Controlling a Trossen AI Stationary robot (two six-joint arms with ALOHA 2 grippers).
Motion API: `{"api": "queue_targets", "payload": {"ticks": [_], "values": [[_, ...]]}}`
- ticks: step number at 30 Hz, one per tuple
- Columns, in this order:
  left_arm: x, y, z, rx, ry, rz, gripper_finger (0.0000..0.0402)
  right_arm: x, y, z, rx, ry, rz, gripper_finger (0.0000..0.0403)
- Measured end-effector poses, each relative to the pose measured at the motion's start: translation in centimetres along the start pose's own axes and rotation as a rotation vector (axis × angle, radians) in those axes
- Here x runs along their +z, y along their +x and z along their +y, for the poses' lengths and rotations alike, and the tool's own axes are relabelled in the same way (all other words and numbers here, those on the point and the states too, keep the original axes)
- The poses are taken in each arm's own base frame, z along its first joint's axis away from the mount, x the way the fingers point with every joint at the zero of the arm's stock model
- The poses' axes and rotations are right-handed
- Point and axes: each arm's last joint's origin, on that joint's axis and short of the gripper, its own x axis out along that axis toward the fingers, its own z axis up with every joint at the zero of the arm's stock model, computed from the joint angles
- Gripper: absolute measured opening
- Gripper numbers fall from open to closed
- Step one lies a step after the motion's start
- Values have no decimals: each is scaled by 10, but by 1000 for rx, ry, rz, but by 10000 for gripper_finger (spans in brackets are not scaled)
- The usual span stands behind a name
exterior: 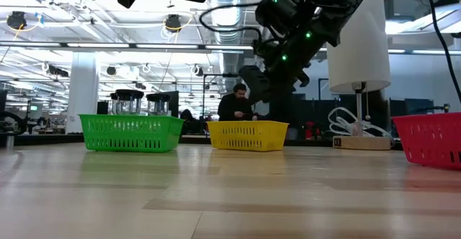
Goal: Pick & Place Office items
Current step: Adjust the watches in the yellow basket
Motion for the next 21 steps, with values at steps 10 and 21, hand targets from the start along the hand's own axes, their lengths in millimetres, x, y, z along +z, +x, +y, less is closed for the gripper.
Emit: {"api": "queue_targets", "payload": {"ticks": [10,21], "values": [[0,0,0,0,0,0,97,-13,1,-5,46,-89,151,221],[0,0,0,0,0,0,97,-18,4,-12,65,-114,233,145]]}}
